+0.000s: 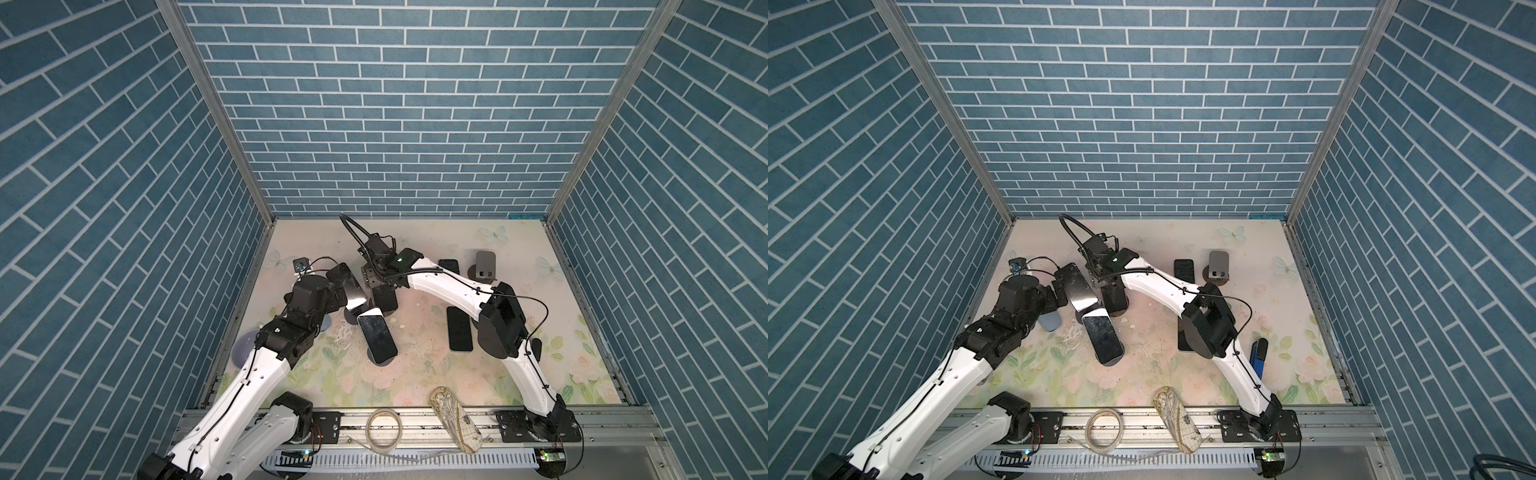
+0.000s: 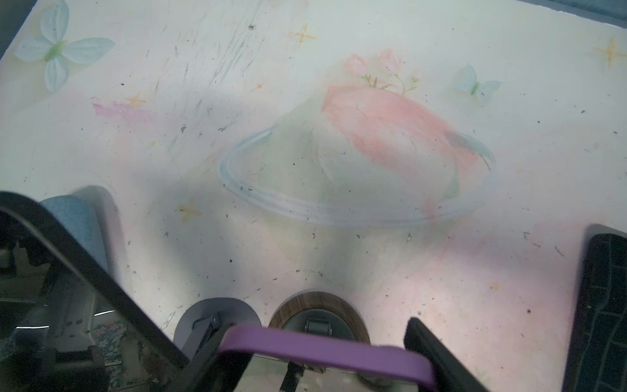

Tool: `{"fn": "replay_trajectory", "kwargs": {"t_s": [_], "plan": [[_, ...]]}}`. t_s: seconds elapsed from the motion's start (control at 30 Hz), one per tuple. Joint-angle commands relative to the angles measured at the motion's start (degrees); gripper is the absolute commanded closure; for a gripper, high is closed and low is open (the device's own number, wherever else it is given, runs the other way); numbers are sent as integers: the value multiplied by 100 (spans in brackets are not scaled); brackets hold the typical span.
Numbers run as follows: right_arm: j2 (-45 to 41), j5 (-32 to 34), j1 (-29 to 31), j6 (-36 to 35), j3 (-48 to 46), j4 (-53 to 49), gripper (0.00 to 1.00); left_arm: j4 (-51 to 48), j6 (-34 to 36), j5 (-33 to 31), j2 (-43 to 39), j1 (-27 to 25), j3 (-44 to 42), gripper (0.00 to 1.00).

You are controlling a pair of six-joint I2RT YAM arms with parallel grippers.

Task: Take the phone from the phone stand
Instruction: 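Lift the purple-edged phone up off its stand with the right gripper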

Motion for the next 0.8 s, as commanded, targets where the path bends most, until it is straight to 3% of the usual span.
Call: {"fn": "replay_trajectory", "kwargs": {"t_s": [0.0,0.77], "plan": [[-182,148,24,-2,194,-142,52,-65,53,24,-27,46,38,0],[-1111,-172,-420,-272,-224,150,54,-85,-150,270,363,38,355,0]]}}
